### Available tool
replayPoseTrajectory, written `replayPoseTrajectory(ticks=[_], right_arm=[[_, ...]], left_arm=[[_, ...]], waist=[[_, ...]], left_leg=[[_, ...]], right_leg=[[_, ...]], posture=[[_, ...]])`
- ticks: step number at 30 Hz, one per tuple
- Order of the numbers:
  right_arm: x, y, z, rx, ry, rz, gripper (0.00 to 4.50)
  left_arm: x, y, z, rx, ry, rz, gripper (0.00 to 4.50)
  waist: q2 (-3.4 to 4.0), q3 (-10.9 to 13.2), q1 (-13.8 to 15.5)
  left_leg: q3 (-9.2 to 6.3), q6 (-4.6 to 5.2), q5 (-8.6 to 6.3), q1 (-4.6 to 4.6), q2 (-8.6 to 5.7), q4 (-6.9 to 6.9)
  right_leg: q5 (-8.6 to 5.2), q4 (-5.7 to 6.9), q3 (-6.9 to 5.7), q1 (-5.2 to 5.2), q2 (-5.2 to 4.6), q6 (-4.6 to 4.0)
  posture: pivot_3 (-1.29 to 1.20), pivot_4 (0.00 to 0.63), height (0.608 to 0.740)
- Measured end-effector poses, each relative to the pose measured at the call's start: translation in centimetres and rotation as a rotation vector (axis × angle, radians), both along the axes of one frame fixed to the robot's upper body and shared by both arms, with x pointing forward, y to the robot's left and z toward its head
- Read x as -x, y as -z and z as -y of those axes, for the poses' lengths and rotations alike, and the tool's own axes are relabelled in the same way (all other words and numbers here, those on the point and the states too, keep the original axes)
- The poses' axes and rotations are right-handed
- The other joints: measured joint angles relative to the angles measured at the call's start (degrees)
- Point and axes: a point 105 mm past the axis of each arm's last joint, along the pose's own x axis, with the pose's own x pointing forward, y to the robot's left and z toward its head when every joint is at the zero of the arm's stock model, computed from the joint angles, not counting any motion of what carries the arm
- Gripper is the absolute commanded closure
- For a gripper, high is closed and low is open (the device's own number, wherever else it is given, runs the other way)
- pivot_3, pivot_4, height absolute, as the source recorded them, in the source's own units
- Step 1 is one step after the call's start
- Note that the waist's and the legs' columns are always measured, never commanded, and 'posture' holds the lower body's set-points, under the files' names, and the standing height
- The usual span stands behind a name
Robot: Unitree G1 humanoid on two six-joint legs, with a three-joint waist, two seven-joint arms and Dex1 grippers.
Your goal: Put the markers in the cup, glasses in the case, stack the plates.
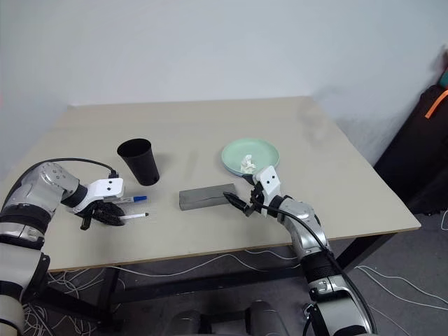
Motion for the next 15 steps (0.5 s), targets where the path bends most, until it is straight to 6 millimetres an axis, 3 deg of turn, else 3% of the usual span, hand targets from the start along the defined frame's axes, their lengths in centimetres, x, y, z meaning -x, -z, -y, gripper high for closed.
replayPoseTrajectory(ticks=[2,10,15], right_arm=[[0.0,0.0,0.0,0.0,0.0,0.0,0.0],[0.1,-0.1,0.0,0.0,-0.007,0.001,0.0],[0.7,-0.9,-0.1,-0.024,-0.075,-0.01,0.0]], left_arm=[[0.0,0.0,0.0,0.004,0.0,0.004,4.48],[0.3,-0.1,0.1,0.048,0.004,0.019,4.48],[0.3,-1.2,1.7,0.202,0.017,0.07,4.48]], waist=[[0.0,0.0,0.0],[0.0,0.0,0.0],[-0.06,0.0,0.0]], left_leg=[[0.0,0.0,0.0,-0.01,0.0,0.0],[0.02,0.01,0.0,-0.06,0.03,-0.01],[-0.02,0.01,0.0,-0.23,0.32,-0.01]], right_leg=[[0.0,0.0,0.0,-0.01,0.02,0.0],[-0.01,-0.02,0.03,-0.08,0.02,0.0],[-0.01,-0.07,-0.01,-0.17,0.0,0.01]], posture=[[0.0,0.0,0.74],[0.0,0.0,0.74],[0.0,0.0,0.74]])
